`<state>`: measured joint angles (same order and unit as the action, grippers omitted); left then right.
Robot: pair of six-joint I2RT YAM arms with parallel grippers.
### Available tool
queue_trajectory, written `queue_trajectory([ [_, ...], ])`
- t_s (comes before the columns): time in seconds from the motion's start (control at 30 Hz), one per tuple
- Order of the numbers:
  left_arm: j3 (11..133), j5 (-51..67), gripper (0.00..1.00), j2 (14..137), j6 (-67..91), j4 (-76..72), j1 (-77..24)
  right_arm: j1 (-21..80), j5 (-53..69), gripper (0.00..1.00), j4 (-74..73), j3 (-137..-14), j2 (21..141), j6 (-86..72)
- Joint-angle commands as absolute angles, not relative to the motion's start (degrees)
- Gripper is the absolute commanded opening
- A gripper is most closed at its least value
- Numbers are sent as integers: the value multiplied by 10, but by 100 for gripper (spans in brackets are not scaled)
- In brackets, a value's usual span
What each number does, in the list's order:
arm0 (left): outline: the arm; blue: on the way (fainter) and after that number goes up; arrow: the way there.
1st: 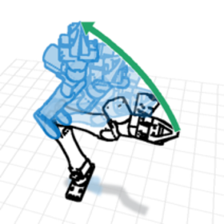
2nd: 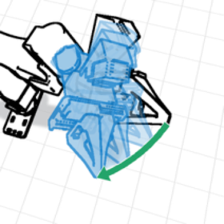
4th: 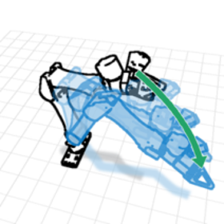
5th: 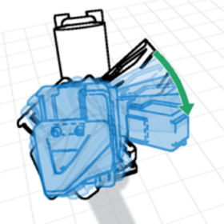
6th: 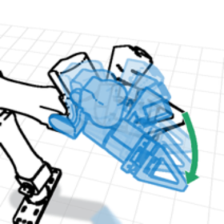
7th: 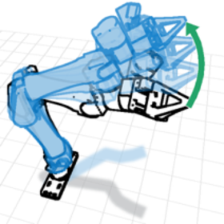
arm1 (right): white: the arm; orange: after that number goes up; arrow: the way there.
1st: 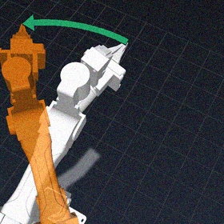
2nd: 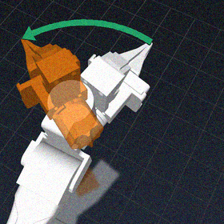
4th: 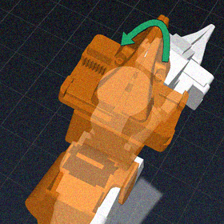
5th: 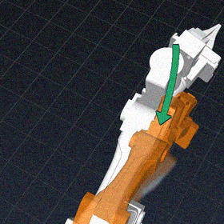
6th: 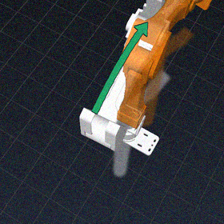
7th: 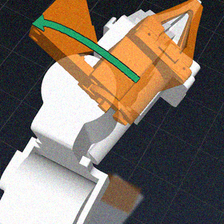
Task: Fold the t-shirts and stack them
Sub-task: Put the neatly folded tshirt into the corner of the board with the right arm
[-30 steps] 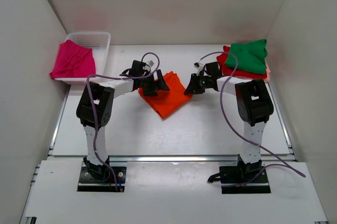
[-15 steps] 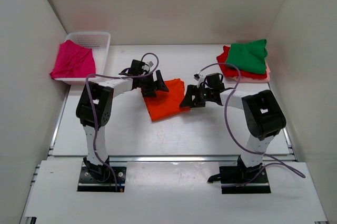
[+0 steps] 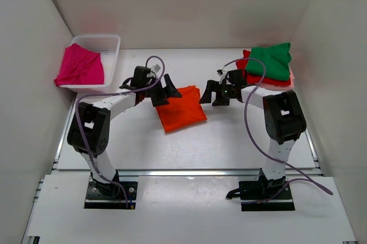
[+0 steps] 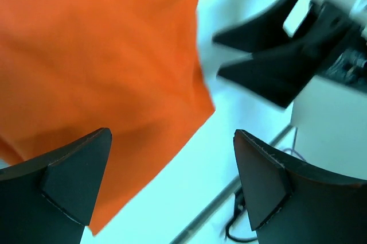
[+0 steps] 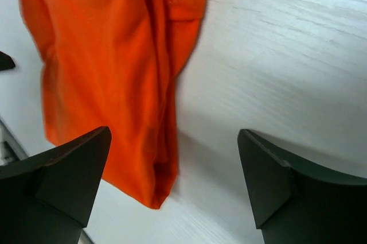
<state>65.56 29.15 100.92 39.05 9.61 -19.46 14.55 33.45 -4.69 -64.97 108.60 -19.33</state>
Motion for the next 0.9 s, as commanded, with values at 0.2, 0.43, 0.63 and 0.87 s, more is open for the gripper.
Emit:
queue_trajectory([
  [0.2, 522, 301, 99, 1048, 427, 49, -200, 183, 294, 95, -152, -753, 1165, -171],
  [0.43, 500, 309, 99, 1068, 434, 19, -195, 221, 264, 98, -258, -831, 1235, -147],
  [0.63, 492, 318, 99, 1063, 436, 10, -188, 244, 305, 88, -276, -829, 1255, -145],
  [0.87, 493, 317, 99, 1064, 435, 7, -189, 248, 378, 81, -289, -838, 1280, -120],
])
